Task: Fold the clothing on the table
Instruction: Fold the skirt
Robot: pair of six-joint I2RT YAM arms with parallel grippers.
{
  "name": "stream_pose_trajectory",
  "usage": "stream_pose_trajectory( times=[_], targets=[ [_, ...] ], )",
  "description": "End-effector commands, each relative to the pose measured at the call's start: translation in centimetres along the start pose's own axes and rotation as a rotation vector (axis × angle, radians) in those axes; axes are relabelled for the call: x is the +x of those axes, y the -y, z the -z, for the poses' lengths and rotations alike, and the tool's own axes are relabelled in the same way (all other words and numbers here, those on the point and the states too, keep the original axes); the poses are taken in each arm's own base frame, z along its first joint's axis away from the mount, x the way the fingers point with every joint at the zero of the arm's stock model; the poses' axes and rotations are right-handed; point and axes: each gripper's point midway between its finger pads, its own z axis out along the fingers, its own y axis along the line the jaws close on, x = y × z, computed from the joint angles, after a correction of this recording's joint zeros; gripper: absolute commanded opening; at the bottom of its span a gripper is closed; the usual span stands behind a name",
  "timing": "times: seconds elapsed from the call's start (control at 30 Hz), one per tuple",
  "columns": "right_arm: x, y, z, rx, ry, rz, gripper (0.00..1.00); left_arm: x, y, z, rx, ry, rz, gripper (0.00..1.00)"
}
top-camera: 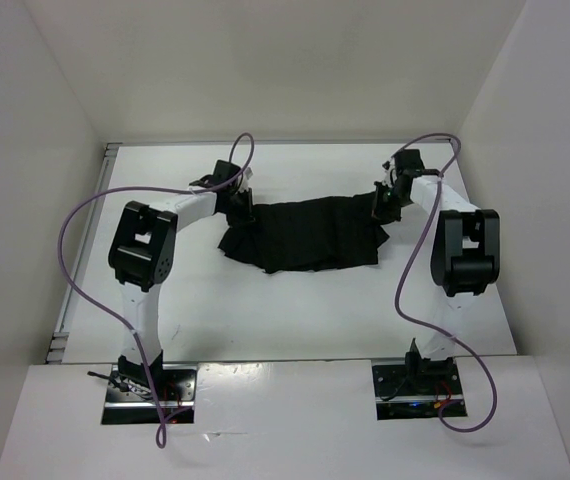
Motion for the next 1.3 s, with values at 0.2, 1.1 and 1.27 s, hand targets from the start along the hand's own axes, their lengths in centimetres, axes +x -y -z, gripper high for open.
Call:
stream_pose_trajectory(
  times=[0.2, 1.1, 1.27],
  targets=[
    [-1.5, -3.7, 5.3, 0.038, 0.057, 0.046, 0.0, -4.9, 3.5, 5.4, -0.003, 0.117, -0.05, 0.03],
    [-1.2, -16.1, 10.8, -0.158, 0.102, 0.204, 0.0, 5.3, 18.7, 0.4, 0.505, -0.218, -0.09, 0.03],
    [-0.7, -17.6, 10.4, -0.201, 0.088, 0.21, 0.0, 5.8, 18.1, -2.9, 0.458, -0.214, -0.042, 0.03]
  ],
)
